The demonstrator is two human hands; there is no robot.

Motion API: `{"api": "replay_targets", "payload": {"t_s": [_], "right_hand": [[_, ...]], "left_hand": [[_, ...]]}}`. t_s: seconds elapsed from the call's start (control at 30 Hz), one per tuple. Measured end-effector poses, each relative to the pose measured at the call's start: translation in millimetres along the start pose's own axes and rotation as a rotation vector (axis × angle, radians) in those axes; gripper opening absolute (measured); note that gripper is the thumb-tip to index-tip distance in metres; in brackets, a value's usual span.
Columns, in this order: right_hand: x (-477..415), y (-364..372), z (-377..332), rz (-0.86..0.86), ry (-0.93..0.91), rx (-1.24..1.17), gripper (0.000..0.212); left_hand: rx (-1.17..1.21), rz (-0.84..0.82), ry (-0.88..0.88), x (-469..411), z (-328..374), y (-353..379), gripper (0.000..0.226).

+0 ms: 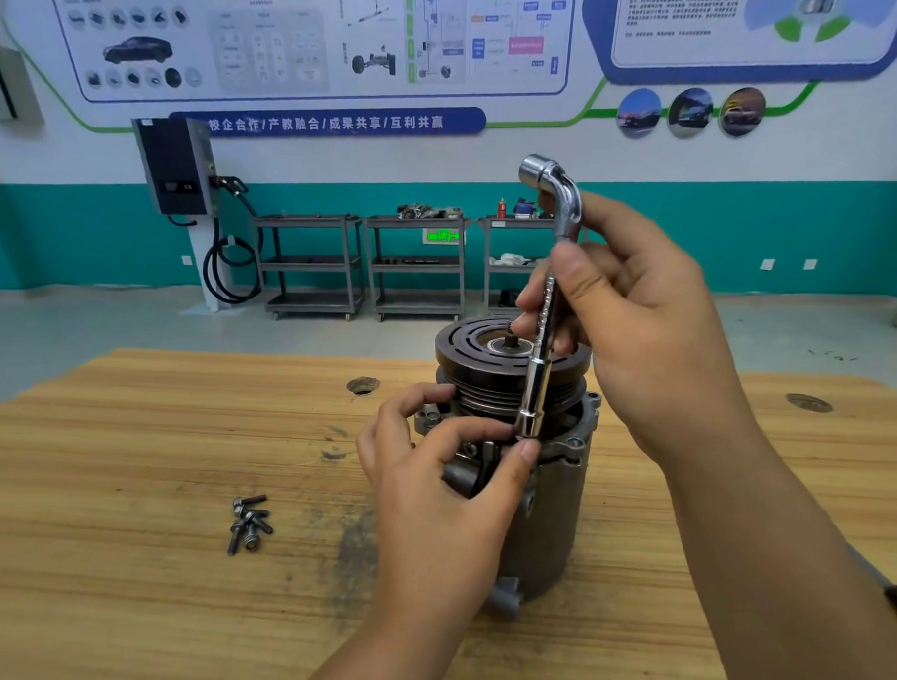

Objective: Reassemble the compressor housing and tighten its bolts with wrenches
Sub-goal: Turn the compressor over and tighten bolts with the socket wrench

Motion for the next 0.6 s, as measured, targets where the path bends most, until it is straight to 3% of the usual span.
{"api": "replay_targets", "payload": {"t_s": [0.3,0.47,0.6], "right_hand": [[1.2,-2.4,3.7,-0.167,0.069,0.097,0.022],[4.9,3.6,9.4,-0.361,0.056,0.129,0.015],[4.7,3.9,17.4,-0.397,0.092,0.004,0.015]], "left_hand": [[0.044,-0.017,-0.007,2.9,0.0,-0.6,0.018],[0.182,0.043,0.133,-20.6,24.3,-9.6,0.008],[0.329,-0.057,0.222,-57.6,53.8,-1.4,0.009]]}}
Point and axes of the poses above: each hand's wrist, its own x-axis away from the middle knuckle, its own y-axis out of the palm, z = x × y, the point moved 7 cm from there along -x, towards the middle knuckle, and after that the axes turned 12 degrees about x, right-handed, at the moved point
